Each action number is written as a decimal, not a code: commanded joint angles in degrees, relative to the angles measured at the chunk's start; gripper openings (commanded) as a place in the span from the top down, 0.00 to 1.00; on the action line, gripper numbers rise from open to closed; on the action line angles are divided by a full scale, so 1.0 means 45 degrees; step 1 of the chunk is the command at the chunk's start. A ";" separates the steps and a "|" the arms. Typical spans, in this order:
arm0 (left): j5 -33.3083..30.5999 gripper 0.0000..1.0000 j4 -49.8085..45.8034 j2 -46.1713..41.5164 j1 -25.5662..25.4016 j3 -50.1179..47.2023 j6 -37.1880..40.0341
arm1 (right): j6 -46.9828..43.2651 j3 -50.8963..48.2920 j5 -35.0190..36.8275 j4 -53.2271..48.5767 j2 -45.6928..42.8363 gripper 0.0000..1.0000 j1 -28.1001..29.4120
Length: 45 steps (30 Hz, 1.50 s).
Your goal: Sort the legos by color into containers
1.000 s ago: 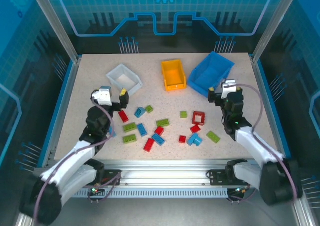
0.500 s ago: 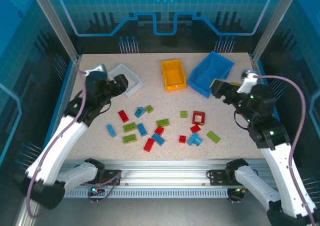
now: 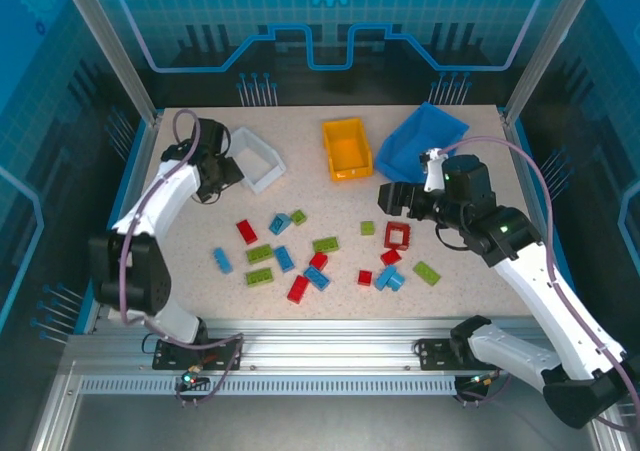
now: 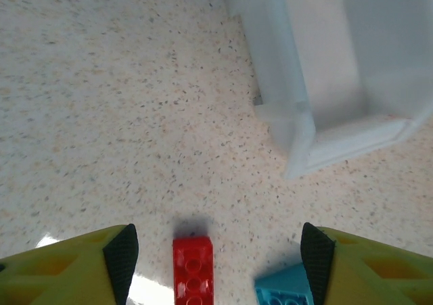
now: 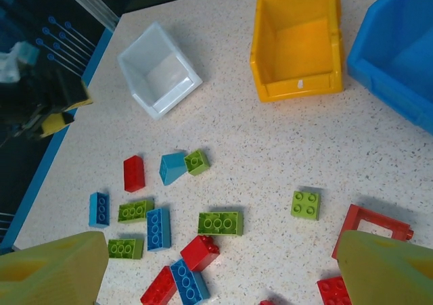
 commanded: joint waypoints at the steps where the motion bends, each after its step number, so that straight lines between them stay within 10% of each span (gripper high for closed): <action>1: 0.0673 0.34 0.0573 0.1215 0.0044 0.1098 0.0962 | -0.0147 0.0282 -0.0555 0.0038 0.0142 0.11 0.0160; 12: 0.0485 0.39 0.0936 0.3907 0.0151 0.2926 0.1817 | -0.0322 0.0249 -0.0640 -0.0063 0.0205 0.10 0.0148; 27: 0.1097 0.93 0.1378 0.3980 -0.0076 0.2825 0.3296 | -0.0302 0.0402 -0.0395 0.0447 0.0848 0.11 -0.0356; 45: 0.0237 1.00 0.0943 0.5742 -0.2491 0.5548 0.2643 | -0.0168 0.0193 -0.0328 0.0466 0.0728 0.12 -0.1174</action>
